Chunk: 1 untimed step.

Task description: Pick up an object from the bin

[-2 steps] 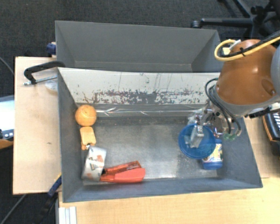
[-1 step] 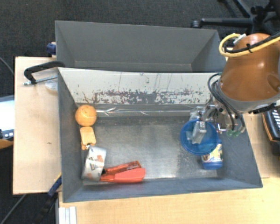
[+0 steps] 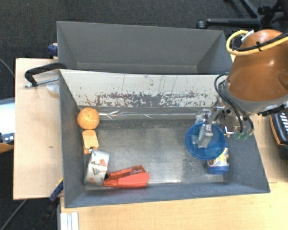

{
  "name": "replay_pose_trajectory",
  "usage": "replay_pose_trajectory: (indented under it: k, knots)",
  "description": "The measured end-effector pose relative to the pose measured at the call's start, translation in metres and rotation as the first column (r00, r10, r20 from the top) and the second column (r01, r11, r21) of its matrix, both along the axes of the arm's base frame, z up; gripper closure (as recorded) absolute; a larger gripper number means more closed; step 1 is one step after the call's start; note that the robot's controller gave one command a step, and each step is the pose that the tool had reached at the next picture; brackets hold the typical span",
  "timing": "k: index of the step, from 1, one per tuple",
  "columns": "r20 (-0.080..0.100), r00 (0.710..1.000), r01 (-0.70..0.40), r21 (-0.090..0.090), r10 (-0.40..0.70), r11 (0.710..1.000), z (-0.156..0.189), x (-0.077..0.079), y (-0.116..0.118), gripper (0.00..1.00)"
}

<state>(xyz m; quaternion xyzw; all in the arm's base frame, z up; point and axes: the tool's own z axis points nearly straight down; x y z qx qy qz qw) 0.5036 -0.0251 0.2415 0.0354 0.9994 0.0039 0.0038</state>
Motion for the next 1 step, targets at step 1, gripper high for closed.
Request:
replay_pose_trajectory:
  k: [1]
  knots:
    - [0.016, 0.999, 0.031, 0.0, -0.031, 1.0, -0.0404, 0.0061, -0.0145, 1.0]
